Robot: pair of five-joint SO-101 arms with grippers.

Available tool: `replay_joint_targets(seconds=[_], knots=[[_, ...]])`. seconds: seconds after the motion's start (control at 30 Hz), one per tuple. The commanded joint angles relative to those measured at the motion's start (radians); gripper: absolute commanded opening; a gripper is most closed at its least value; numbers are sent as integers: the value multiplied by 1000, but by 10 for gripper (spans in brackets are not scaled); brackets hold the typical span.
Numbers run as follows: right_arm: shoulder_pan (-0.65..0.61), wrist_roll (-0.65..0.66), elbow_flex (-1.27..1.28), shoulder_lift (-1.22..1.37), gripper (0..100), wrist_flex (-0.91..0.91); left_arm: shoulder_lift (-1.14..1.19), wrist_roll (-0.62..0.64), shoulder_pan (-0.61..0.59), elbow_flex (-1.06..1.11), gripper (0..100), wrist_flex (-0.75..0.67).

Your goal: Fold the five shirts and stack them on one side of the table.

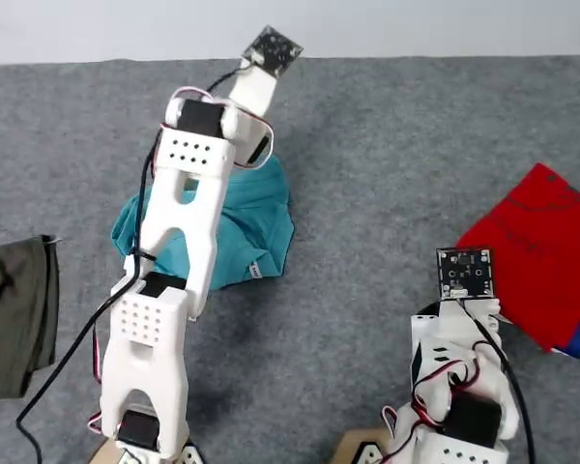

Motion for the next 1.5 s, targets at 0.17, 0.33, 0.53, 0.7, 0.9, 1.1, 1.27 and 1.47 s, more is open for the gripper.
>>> replay_joint_targets(seconds=[0.17, 0.33, 0.53, 0.7, 0.9, 1.1, 1.27, 1.47], knots=[[8, 6, -14, -7, 9, -21, 26, 9, 12, -41, 89, 28], [8, 6, -11, -7, 9, -21, 152, 41, 9, -8, 269, -5], [8, 6, -11, -7, 9, -21, 338, 18, 11, -51, 255, -83], [8, 6, -12, -7, 9, -21, 361, 18, 12, -239, 0, 9], [8, 6, -14, -8, 9, -21, 350, 23, 18, -582, 4, 210], [8, 5, -14, -8, 9, -39, 193, 89, 15, -648, 4, 224], [-8, -12, -8, -8, 9, -50, 17, 129, 57, -653, 4, 195], [-90, -63, -12, -8, 9, -61, -121, 163, 91, -651, 4, -15]])
